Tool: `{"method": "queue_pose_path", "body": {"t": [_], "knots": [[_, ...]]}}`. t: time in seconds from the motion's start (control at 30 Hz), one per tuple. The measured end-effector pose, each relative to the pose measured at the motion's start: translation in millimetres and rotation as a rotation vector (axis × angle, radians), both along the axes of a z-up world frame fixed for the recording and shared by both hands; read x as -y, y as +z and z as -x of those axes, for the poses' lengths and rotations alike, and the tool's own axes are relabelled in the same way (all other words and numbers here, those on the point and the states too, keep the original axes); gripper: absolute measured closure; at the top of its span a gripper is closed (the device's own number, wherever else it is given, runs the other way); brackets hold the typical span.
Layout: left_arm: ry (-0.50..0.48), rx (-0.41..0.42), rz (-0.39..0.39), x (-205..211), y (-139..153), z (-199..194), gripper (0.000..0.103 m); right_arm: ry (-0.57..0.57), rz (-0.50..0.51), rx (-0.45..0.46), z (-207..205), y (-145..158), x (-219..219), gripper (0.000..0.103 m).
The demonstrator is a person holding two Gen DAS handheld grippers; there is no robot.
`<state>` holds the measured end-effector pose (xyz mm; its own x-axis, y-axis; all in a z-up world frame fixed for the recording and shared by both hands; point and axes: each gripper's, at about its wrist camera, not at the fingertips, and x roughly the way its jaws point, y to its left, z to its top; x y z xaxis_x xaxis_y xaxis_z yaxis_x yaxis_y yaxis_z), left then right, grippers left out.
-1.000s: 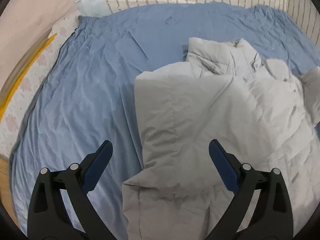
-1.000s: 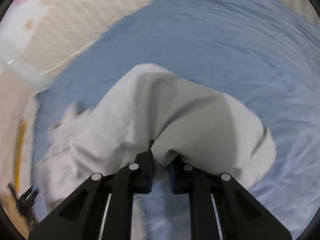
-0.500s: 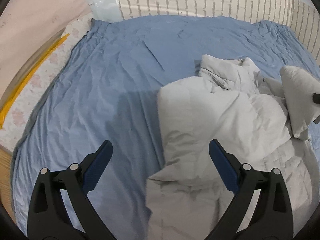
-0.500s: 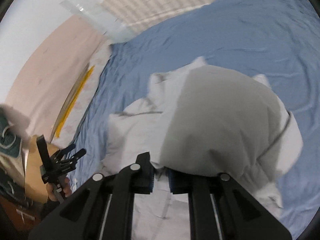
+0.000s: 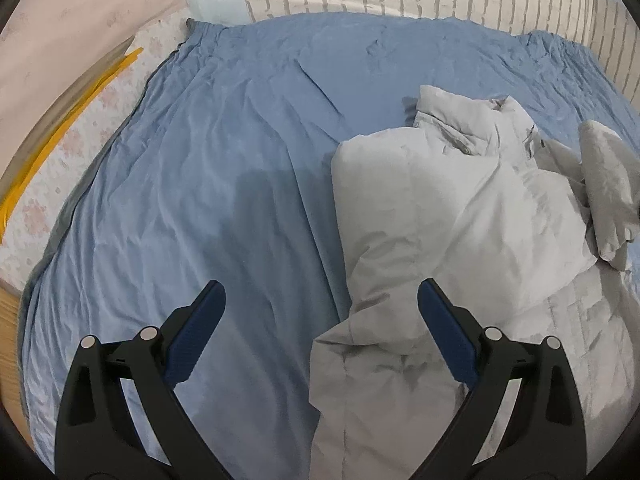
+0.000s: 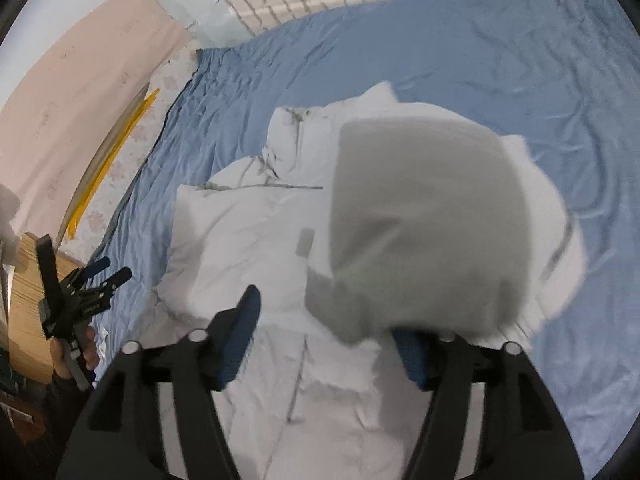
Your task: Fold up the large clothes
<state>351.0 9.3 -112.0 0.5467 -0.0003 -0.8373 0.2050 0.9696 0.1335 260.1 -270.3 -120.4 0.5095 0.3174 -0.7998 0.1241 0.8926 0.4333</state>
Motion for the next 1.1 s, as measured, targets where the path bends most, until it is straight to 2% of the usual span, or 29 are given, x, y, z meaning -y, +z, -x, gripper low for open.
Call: {"method": "queue_pose_path", "body": {"t": [0.1, 0.2, 0.27, 0.37, 0.47, 0.5, 0.53, 0.57, 0.6, 0.63, 0.7, 0.83, 0.9, 0.97, 1.03, 1.1], "knots": [[-0.002, 0.002, 0.007, 1, 2, 1, 0.007, -0.043, 0.007, 0.005, 28, 12, 19, 0.038], [-0.005, 0.002, 0.015, 5, 2, 1, 0.007, -0.108, 0.06, 0.007, 50, 16, 38, 0.036], [-0.008, -0.002, 0.024, 7, 2, 1, 0.007, -0.184, 0.057, 0.014, 59, 16, 59, 0.025], [-0.011, -0.01, 0.025, 12, -1, -1, 0.007, -0.284, -0.001, 0.008, 50, 3, 85, 0.023], [-0.019, -0.01, 0.021, 14, -1, 0, 0.007, -0.273, -0.088, -0.042, 21, -30, 94, 0.023], [-0.02, -0.008, 0.012, 15, -3, -1, 0.007, -0.266, -0.095, -0.046, 12, -40, 91, 0.028], [-0.02, -0.004, -0.003, 16, -4, -1, 0.007, -0.249, -0.095, -0.027, 4, -46, 85, 0.038], [-0.021, -0.002, -0.013, 16, -5, -2, 0.007, -0.231, -0.071, -0.015, -2, -45, 77, 0.043], [-0.022, 0.001, -0.024, 16, -6, -3, 0.007, -0.204, -0.039, 0.001, -8, -42, 67, 0.053], [-0.021, 0.002, -0.03, 14, -7, -5, 0.007, -0.173, -0.024, 0.03, -12, -35, 56, 0.058], [-0.009, -0.003, -0.029, 9, -8, -9, 0.007, -0.12, -0.018, 0.083, -20, -19, 34, 0.063], [0.017, -0.005, 0.009, -1, -5, -13, 0.007, 0.012, -0.003, 0.147, -46, 17, -14, 0.064], [0.022, -0.003, 0.017, -5, -3, -11, 0.007, 0.104, 0.01, 0.134, -67, 27, -48, 0.064], [0.027, 0.001, 0.01, -7, -2, -10, 0.007, 0.163, 0.065, 0.1, -85, 25, -77, 0.058], [0.033, 0.001, 0.003, -11, -1, -8, 0.007, 0.201, 0.121, 0.033, -101, 19, -98, 0.046], [0.035, -0.001, -0.001, -14, 1, -6, 0.007, 0.194, 0.126, 0.033, -98, 24, -102, 0.042]]}}
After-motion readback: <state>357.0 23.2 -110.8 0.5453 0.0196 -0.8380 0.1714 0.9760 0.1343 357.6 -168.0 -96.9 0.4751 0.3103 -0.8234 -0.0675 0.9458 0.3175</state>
